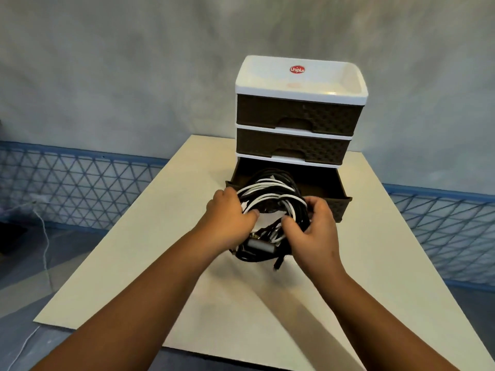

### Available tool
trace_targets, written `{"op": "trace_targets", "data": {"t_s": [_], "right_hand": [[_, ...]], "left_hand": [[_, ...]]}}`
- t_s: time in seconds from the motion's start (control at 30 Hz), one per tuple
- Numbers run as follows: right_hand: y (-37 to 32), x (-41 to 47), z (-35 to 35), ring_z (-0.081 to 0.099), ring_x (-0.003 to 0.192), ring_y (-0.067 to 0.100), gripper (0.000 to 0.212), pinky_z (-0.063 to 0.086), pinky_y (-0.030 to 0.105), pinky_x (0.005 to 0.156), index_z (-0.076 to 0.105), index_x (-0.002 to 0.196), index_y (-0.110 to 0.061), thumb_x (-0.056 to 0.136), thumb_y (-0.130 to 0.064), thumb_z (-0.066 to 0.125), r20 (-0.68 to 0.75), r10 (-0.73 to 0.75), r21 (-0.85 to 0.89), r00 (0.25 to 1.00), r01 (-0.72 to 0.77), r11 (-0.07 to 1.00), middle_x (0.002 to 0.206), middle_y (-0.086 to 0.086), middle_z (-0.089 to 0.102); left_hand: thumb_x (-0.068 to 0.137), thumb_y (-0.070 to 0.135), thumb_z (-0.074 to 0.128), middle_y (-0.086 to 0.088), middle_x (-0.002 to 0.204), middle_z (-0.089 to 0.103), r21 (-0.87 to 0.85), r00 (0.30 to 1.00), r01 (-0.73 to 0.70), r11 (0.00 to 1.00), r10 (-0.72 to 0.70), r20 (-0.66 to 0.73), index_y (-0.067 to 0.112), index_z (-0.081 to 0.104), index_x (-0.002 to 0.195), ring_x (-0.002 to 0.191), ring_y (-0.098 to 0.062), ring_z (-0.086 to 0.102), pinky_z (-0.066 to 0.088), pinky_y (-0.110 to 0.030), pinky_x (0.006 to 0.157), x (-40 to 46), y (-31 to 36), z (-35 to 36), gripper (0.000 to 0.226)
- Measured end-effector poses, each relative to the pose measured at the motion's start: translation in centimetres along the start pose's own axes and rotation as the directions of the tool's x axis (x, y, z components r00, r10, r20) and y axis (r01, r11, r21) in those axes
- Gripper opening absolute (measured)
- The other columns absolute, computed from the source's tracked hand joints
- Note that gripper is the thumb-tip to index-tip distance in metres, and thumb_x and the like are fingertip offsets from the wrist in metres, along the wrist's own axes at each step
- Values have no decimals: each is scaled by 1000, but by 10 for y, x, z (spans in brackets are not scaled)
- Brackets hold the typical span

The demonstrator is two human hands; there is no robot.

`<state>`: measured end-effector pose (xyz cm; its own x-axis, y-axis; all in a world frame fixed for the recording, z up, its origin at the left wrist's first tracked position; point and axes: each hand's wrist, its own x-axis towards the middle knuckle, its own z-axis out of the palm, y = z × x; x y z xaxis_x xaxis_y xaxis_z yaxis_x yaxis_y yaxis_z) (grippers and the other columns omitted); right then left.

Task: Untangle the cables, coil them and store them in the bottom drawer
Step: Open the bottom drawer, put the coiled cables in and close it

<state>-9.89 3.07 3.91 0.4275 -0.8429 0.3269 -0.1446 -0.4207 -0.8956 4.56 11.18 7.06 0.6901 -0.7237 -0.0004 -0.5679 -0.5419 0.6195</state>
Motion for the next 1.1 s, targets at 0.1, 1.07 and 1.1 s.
{"op": "trace_targets", "data": {"t_s": [0.1,1.07,1.1], "right_hand": [[-12,34,-9,63,92,15,30,57,37,77,50,98,-34,71,-38,62,-32,-7,-6,999,7,1000,103,0,62],[33,197,-7,65,85,26,20,55,29,52,61,113,-9,95,-19,62,317,721,-76,616,-741,667,111,15,63],[35,197,-5,65,85,26,21,55,29,52,62,114,-9,95,-18,62,316,710,-52,629,-736,675,113,15,63]], "left_hand": [[84,43,64,-12,123,51,6,1000,-28,1000,28,6,9,47,126,112,-32,53,49,-47,94,25,28,-16,57],[94,40,41,-9,88,67,-276,839,295,915,-110,533,14,64,99,79,-25,63,48,-33,68,174,51,11,35],[94,39,43,-10,92,68,-272,840,283,920,-101,533,14,65,101,83,-25,63,48,-34,72,175,49,12,34]]}}
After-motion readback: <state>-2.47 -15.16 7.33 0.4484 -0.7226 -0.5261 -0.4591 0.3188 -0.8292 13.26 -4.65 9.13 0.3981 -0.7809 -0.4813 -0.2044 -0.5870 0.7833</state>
